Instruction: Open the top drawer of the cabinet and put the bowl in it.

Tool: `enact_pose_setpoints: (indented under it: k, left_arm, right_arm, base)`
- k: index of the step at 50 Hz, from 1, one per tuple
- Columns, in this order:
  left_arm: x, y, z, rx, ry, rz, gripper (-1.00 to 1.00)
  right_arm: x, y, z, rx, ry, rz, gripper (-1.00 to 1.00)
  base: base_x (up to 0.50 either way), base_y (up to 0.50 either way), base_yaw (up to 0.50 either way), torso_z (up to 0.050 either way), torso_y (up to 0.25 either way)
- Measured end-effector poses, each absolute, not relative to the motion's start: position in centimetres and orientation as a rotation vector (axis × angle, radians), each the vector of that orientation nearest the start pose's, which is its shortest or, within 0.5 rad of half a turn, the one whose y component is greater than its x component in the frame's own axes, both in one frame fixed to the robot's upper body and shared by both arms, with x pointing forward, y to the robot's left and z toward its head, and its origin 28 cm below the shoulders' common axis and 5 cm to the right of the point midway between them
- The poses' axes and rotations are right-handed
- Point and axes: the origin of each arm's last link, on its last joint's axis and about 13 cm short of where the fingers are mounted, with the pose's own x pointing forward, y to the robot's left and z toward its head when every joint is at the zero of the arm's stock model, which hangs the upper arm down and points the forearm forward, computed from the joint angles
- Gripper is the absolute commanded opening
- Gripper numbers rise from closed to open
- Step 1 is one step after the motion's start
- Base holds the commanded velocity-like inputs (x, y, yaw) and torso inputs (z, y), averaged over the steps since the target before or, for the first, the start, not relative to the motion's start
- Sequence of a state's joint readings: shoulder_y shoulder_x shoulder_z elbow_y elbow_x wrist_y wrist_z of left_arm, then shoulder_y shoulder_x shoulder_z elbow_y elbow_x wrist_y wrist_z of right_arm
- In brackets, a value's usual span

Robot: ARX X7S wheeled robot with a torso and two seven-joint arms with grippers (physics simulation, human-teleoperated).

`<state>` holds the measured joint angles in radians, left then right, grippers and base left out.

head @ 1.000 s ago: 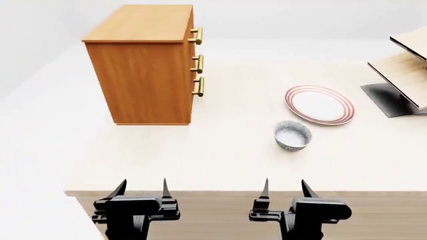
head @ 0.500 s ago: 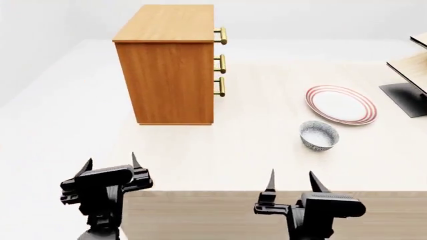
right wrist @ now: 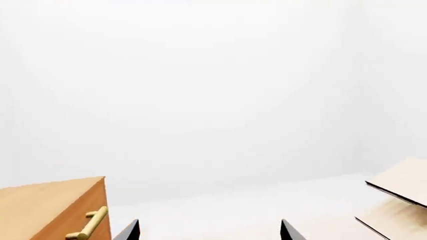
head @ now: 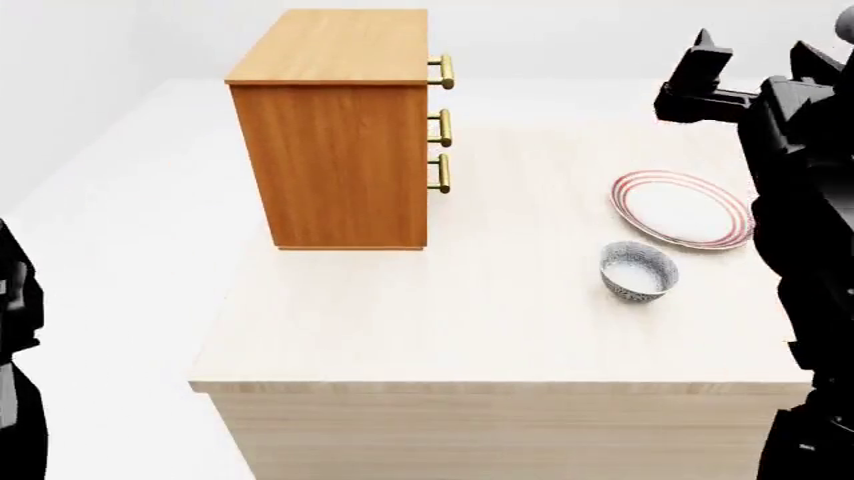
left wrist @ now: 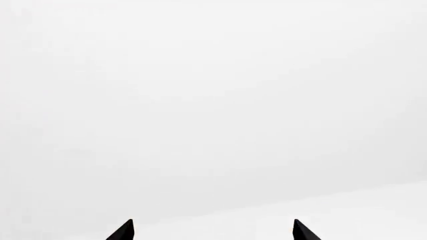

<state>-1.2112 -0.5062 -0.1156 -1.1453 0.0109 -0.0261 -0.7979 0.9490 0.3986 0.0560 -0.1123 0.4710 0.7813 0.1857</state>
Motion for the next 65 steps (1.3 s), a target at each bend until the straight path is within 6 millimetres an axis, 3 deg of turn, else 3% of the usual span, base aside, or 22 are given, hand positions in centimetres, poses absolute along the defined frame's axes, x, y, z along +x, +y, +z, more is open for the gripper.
enact_pose_setpoints:
  k: [10, 31, 65]
  left_arm:
    - [37.1, 43.7, 22.0, 0.045, -0.022, 1.469, 1.00]
    - [36.6, 44.3, 21.8, 0.077, 0.094, 1.540, 1.00]
    - [36.6, 44.0, 22.0, 0.075, 0.156, 1.474, 1.00]
  right_arm:
    - [33.6, -21.3, 30.1, 0.227, -0.186, -0.179, 1.00]
    - [34.0, -22.7, 30.3, 0.343, -0.002, -0.199, 1.00]
    - [37.3, -19.0, 26.7, 0.118, 0.021, -0.087, 1.00]
  base:
    - [0.00, 0.00, 0.00, 0.000, 0.000]
    - [0.00, 0.00, 0.00, 0.000, 0.000]
    - [0.00, 0.00, 0.00, 0.000, 0.000]
